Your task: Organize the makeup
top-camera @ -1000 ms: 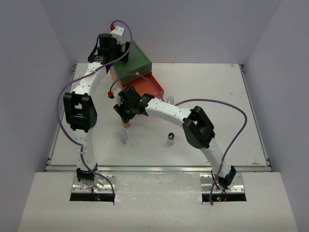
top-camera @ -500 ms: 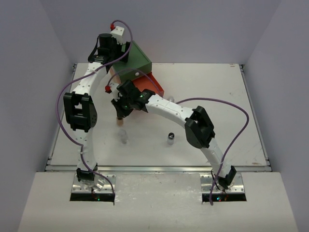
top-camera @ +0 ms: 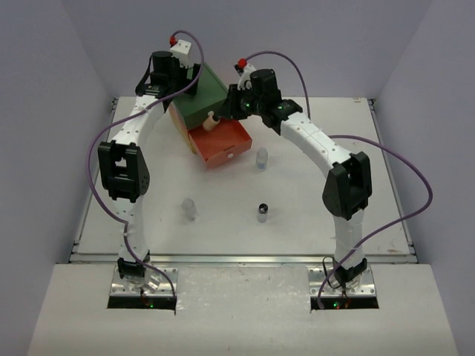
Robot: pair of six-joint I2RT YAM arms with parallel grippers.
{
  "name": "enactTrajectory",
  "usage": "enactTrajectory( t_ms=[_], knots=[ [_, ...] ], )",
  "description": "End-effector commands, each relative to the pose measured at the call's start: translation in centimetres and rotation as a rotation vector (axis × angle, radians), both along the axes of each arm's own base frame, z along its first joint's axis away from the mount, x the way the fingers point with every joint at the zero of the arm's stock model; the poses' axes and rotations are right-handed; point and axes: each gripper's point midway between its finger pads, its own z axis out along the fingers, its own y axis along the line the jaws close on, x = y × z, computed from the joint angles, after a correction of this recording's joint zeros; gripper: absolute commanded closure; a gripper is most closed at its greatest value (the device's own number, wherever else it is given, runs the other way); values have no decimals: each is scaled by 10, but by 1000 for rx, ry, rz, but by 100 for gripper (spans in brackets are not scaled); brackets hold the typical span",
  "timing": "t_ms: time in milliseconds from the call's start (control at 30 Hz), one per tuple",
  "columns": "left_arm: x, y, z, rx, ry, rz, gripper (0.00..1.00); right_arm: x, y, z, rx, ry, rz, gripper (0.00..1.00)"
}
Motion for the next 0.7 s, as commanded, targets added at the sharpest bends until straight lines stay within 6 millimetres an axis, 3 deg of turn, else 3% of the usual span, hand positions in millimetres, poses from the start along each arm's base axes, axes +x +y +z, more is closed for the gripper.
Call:
enactTrajectory(
  t_ms=[0, 233, 333, 367, 400, 433, 500, 567, 667],
  knots=[
    [-11, 7, -57, 52, 165, 10, 0, 6, 28, 9, 89, -18, 10, 100],
    [-12, 11, -59, 71, 169, 16, 0, 10, 43, -21, 127, 91, 20, 100],
    [-12, 10, -60, 70, 169, 16, 0, 11, 33, -46, 88, 139, -17, 98],
    [-12, 10, -60, 68, 169, 17, 0, 12, 30, -52, 77, 153, -30, 85],
    [-12, 10, -60, 66, 169, 16, 0, 13, 25, -58, 64, 163, -48, 84],
    [-12, 9, -60, 63, 170, 15, 0, 17, 18, -67, 36, 165, -68, 70],
    [-12, 9, -59, 60, 169, 12, 0, 25, 7, -77, -18, 155, -96, 58],
    [-12, 9, -59, 59, 168, 11, 0, 39, -7, -76, -103, 99, -134, 51],
    [-12, 8, -59, 60, 167, 8, 0, 52, -13, -50, -144, 6, -145, 44]
  ],
)
